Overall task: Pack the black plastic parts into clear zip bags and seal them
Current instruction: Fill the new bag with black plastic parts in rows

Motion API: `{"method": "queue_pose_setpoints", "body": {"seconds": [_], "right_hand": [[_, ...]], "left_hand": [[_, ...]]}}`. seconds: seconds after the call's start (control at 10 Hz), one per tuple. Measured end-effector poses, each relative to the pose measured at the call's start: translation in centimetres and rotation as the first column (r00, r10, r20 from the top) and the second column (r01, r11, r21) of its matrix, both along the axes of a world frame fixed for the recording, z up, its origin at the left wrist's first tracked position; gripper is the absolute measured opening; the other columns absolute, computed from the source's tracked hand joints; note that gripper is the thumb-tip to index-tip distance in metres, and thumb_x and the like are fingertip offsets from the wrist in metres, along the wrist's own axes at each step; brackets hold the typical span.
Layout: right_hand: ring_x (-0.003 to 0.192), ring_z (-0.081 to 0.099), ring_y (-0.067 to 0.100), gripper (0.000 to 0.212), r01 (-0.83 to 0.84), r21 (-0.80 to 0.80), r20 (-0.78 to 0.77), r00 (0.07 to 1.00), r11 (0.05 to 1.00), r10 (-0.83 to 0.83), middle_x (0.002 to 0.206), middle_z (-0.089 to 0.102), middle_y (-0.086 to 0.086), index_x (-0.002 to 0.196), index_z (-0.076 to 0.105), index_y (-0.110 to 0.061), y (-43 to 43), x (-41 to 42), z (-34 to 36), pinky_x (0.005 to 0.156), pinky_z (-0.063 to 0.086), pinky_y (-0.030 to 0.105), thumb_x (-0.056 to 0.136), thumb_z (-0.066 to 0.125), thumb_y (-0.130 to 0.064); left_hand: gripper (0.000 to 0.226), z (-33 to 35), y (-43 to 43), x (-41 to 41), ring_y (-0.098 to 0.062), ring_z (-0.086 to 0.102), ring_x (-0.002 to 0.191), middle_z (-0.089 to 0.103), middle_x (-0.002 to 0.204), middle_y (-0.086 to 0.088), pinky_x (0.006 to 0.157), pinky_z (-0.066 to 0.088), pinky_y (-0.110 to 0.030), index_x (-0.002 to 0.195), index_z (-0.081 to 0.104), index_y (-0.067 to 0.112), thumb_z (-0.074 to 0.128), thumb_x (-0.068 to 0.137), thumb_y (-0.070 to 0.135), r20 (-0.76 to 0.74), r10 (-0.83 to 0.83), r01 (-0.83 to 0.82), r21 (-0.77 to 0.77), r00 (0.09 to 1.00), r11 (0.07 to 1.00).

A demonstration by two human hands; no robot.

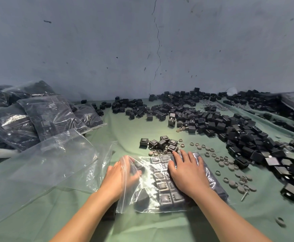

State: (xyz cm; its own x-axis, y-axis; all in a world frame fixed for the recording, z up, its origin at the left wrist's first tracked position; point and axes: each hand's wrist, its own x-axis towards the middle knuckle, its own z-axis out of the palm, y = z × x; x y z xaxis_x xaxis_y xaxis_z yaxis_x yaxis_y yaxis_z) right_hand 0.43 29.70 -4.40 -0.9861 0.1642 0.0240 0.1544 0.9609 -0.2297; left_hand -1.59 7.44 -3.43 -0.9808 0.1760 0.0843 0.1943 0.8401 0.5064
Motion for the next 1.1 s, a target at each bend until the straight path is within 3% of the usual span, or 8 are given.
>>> {"method": "queue_pose_setpoints", "body": {"seconds": [0.1,0.2,0.4,0.5,0.6,0.9,1.0,1.1], "right_hand": [[0.155,0.001,0.023,0.061,-0.001,-0.004,-0.002,1.0,1.0,0.001,0.169,0.008,0.001,0.161,0.011,-0.03,0.0,0.1,0.0,0.123,-0.006,0.051,0.102,0.011,-0.05],[0.155,0.001,0.022,0.061,-0.002,-0.008,-0.004,1.0,1.0,0.002,0.169,0.008,0.001,0.161,0.011,-0.03,0.0,0.1,0.0,0.123,-0.007,0.05,0.103,0.011,-0.05],[0.155,0.0,0.022,0.061,-0.001,-0.003,-0.001,1.0,1.0,0.001,0.169,0.007,0.001,0.16,0.011,-0.031,0.0,0.0,0.0,0.122,-0.007,0.05,0.103,0.011,-0.051],[0.155,0.0,0.022,0.061,0.0,-0.004,0.001,1.0,1.0,0.0,0.169,0.007,0.001,0.16,0.011,-0.031,0.0,0.0,0.0,0.122,-0.007,0.05,0.102,0.011,-0.051],[0.155,0.0,0.022,0.061,0.002,-0.005,0.0,1.0,1.0,-0.002,0.169,0.008,0.001,0.16,0.011,-0.031,0.0,-0.1,0.0,0.123,-0.007,0.05,0.102,0.011,-0.051],[0.155,0.002,0.022,0.061,-0.002,0.0,-0.002,1.0,1.0,0.002,0.169,0.008,0.001,0.16,0.012,-0.031,0.1,0.0,0.0,0.124,-0.005,0.051,0.103,0.011,-0.05],[0.155,0.002,0.022,0.061,-0.002,0.002,-0.004,1.0,1.0,0.002,0.169,0.009,0.001,0.16,0.013,-0.03,0.0,0.1,0.0,0.124,-0.005,0.051,0.103,0.011,-0.049],[0.155,0.002,0.022,0.061,-0.002,0.009,-0.005,1.0,1.0,0.002,0.169,0.009,0.001,0.16,0.013,-0.03,0.0,0.1,0.1,0.124,-0.004,0.051,0.103,0.011,-0.049]], "left_hand": [[0.031,-0.2,0.1,0.2,-0.013,0.05,0.093,0.056,0.09,0.015,0.089,0.039,-0.037,0.1,0.046,0.035,0.048,0.083,0.061,-0.001,0.044,-0.044,-0.027,0.999,0.999],[0.017,-0.2,-0.1,0.0,-0.016,0.05,0.09,0.055,0.083,0.014,0.085,0.037,-0.038,0.089,0.043,0.033,0.048,0.084,0.048,0.024,0.064,-0.065,0.002,0.998,0.998],[0.024,-0.4,0.1,0.2,-0.011,0.052,0.089,0.054,0.083,0.019,0.09,0.04,-0.036,0.088,0.045,0.034,0.051,0.084,0.057,-0.03,0.04,-0.04,-0.007,0.999,0.999],[0.012,-0.2,0.1,0.2,-0.012,0.053,0.09,0.056,0.083,0.016,0.089,0.039,-0.035,0.087,0.048,0.033,0.049,0.088,0.045,-0.027,0.061,-0.061,0.003,0.998,0.998],[0.011,-0.3,-0.3,0.0,-0.01,0.057,0.094,0.061,0.093,0.017,0.092,0.045,-0.037,0.095,0.054,0.036,0.05,0.086,0.041,0.013,0.046,-0.047,0.062,0.999,0.997],[0.01,-0.8,-0.9,-0.5,-0.013,0.058,0.095,0.06,0.102,0.017,0.09,0.051,-0.038,0.088,0.047,0.061,0.049,0.087,0.051,0.009,-0.089,0.088,0.088,0.996,0.992],[0.003,-1.0,-0.9,-0.8,-0.01,0.055,0.094,0.056,0.097,0.021,0.095,0.046,-0.041,0.088,0.051,0.047,0.049,0.088,0.049,-0.024,-0.098,0.098,0.037,0.995,0.994],[0.015,-1.2,-0.8,-1.1,-0.004,0.051,0.103,0.054,0.104,0.026,0.1,0.038,-0.038,0.096,0.06,0.044,0.046,0.092,0.046,-0.061,-0.166,0.165,-0.011,0.984,0.986]]}}
